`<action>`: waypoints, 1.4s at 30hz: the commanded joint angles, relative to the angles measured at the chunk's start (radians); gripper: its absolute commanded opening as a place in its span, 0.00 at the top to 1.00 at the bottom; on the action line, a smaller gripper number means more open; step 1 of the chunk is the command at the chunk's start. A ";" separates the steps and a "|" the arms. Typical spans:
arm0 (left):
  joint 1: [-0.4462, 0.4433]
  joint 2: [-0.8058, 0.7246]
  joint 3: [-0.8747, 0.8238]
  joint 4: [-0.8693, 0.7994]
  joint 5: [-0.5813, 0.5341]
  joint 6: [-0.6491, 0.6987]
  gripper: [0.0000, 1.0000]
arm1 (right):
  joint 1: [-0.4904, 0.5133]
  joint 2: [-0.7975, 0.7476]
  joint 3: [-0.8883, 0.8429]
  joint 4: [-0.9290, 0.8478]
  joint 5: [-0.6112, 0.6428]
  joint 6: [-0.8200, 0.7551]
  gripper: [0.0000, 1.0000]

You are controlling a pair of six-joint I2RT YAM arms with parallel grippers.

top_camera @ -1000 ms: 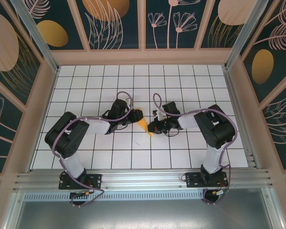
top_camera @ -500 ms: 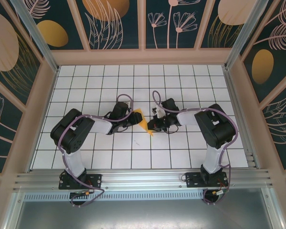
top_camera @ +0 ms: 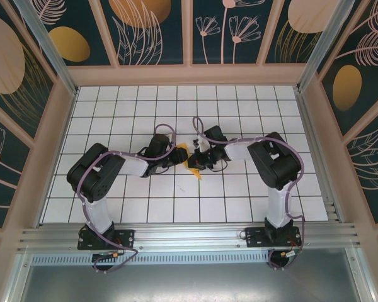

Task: Fold a paper plane with a square sheet of paper (pick it up from the middle)
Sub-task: Fold the wing for the fifth time at the center of the table.

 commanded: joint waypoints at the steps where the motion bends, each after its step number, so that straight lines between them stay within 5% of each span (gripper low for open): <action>1: 0.002 0.037 0.003 -0.045 -0.021 0.013 0.68 | 0.013 0.010 -0.002 -0.067 0.094 -0.019 1.00; 5: 0.003 0.038 0.004 -0.054 -0.025 0.017 0.68 | 0.003 -0.024 -0.025 -0.106 0.141 -0.041 1.00; 30: 0.003 0.079 0.015 -0.113 -0.051 0.023 0.71 | -0.016 -0.232 -0.214 -0.074 -0.050 -0.069 0.98; 42: 0.002 0.083 0.022 -0.126 -0.050 0.028 0.71 | -0.017 -0.185 -0.277 -0.119 0.103 -0.083 1.00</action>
